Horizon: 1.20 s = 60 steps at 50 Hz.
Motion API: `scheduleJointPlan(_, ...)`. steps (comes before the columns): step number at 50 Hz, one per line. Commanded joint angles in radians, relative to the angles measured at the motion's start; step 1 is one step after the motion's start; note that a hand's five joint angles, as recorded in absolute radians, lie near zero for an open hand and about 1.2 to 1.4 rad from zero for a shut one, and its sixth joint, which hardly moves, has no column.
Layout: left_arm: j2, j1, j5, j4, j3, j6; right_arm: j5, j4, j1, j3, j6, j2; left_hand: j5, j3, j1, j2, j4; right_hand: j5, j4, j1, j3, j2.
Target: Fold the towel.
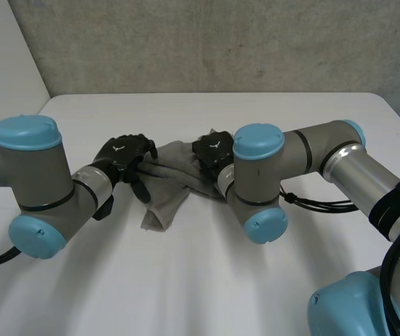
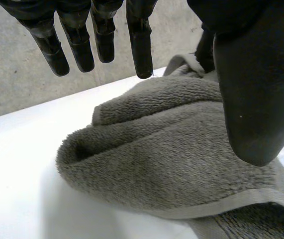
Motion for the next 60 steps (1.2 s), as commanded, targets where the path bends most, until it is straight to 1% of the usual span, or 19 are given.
scheduleJointPlan(1, 0.006, 0.007, -0.002, 0.009, -0.001, -0.001, 0.004, 0.163, -0.052, 0.106, -0.005, -0.167, -0.021, -0.056, -0.056, -0.051, -0.057, 0.069, 0.067, 0.105, 0.092, 0.094)
scheduleJointPlan(2, 0.006, 0.008, -0.002, 0.011, -0.001, -0.001, 0.004, 0.163, -0.053, 0.106, -0.005, -0.168, -0.021, -0.056, -0.056, -0.051, -0.057, 0.069, 0.067, 0.105, 0.092, 0.094)
scheduleJointPlan(4, 0.007, 0.008, -0.002, 0.011, -0.001, -0.001, -0.02, 0.184, -0.133, 0.291, -0.013, -0.331, -0.021, -0.056, -0.056, -0.051, -0.057, 0.069, 0.067, 0.105, 0.092, 0.094)
scheduleJointPlan(5, 0.007, 0.008, -0.002, 0.011, -0.001, -0.001, -0.021, 0.184, -0.134, 0.292, -0.013, -0.332, -0.021, -0.056, -0.056, -0.051, -0.057, 0.069, 0.067, 0.105, 0.092, 0.094)
scheduleJointPlan(7, 0.009, 0.008, -0.004, 0.009, -0.002, -0.001, -0.085, 0.18, -0.219, 0.489, -0.051, -0.499, -0.024, -0.059, -0.059, -0.054, -0.06, 0.069, 0.067, 0.105, 0.092, 0.094)
scheduleJointPlan(8, 0.009, 0.008, -0.004, 0.009, -0.002, -0.001, -0.085, 0.18, -0.22, 0.49, -0.051, -0.499, -0.024, -0.059, -0.059, -0.054, -0.06, 0.069, 0.067, 0.105, 0.092, 0.094)
scheduleJointPlan(10, 0.01, 0.008, -0.004, 0.011, -0.001, -0.001, -0.164, 0.174, -0.313, 0.67, -0.144, -0.634, -0.024, -0.059, -0.059, -0.054, -0.06, 0.069, 0.067, 0.105, 0.092, 0.094)
scheduleJointPlan(13, 0.012, 0.008, -0.004, 0.011, -0.002, -0.001, -0.185, 0.177, -0.352, 0.741, -0.202, -0.685, -0.027, -0.061, -0.062, -0.057, -0.063, 0.069, 0.067, 0.105, 0.092, 0.094)
scheduleJointPlan(19, 0.012, 0.005, -0.004, 0.011, -0.004, -0.001, -0.192, 0.204, -0.467, 0.969, -0.432, -0.788, -0.027, -0.061, -0.062, -0.057, -0.063, 0.069, 0.067, 0.105, 0.092, 0.094)
scheduleJointPlan(21, 0.012, 0.001, -0.004, 0.011, -0.006, -0.001, -0.191, 0.218, -0.482, 1.005, -0.486, -0.799, -0.027, -0.061, -0.062, -0.057, -0.063, -0.044, -0.046, -0.008, -0.022, -0.019)
scheduleJointPlan(23, 0.012, -0.001, -0.004, 0.011, -0.006, -0.001, -0.195, 0.22, -0.493, 1.044, -0.535, -0.812, -0.027, -0.061, -0.062, -0.057, -0.063, -0.819, -0.82, -0.783, -0.796, -0.794)
scheduleJointPlan(26, 0.01, -0.005, -0.004, 0.011, -0.006, -0.001, -0.195, 0.209, -0.491, 1.05, -0.525, -0.817, -0.03, -0.064, -0.065, -0.059, -0.065, -0.913, -0.915, -0.877, -0.891, -0.888)
scheduleJointPlan(28, 0.009, -0.01, -0.002, 0.011, -0.007, -0.001, -0.195, 0.153, -0.484, 1.039, -0.449, -0.844, -0.03, -0.064, -0.065, -0.059, -0.065, -1.053, -1.055, -1.017, -1.031, -1.028)
scheduleJointPlan(35, -0.012, -0.031, -0.001, 0.038, -0.013, -0.001, -0.211, 0.044, -0.429, 1.028, -0.254, -0.913, -0.03, -0.064, -0.065, -0.059, -0.065, -1.098, -1.1, -1.062, -1.076, -1.073)
scheduleJointPlan(42, -0.045, -0.041, -0.001, 0.046, -0.012, 0.001, -0.202, -0.066, -0.342, 0.998, -0.157, -0.878, -0.03, -0.064, -0.065, -0.059, -0.065, -1.075, -1.077, -1.039, -1.052, -1.05)
scheduleJointPlan(47, -0.055, -0.042, 0.002, 0.046, -0.012, 0.001, -0.182, -0.095, -0.255, 0.878, -0.096, -0.698, 0.014, -0.02, -0.021, -0.015, -0.021, -1.063, -1.065, -1.027, -1.04, -1.038)
scheduleJointPlan(50, -0.059, -0.045, 0.005, 0.043, -0.013, 0.002, -0.183, -0.098, -0.246, 0.85, -0.07, -0.659, 0.029, -0.006, -0.006, -0.001, -0.007, -1.06, -1.062, -1.024, -1.037, -1.035)
scheduleJointPlan(57, -0.074, -0.053, 0.005, 0.035, -0.013, 0.001, -0.179, -0.061, -0.192, 0.661, 0.001, -0.432, 0.055, 0.021, 0.021, 0.026, 0.02, -1.031, -1.033, -0.995, -1.008, -1.006)
scheduleJointPlan(60, -0.078, -0.056, 0.007, 0.034, -0.015, -0.001, -0.179, -0.032, -0.18, 0.616, -0.001, -0.386, 0.143, 0.109, 0.109, 0.114, 0.108, -1.022, -1.024, -0.986, -0.999, -0.997)
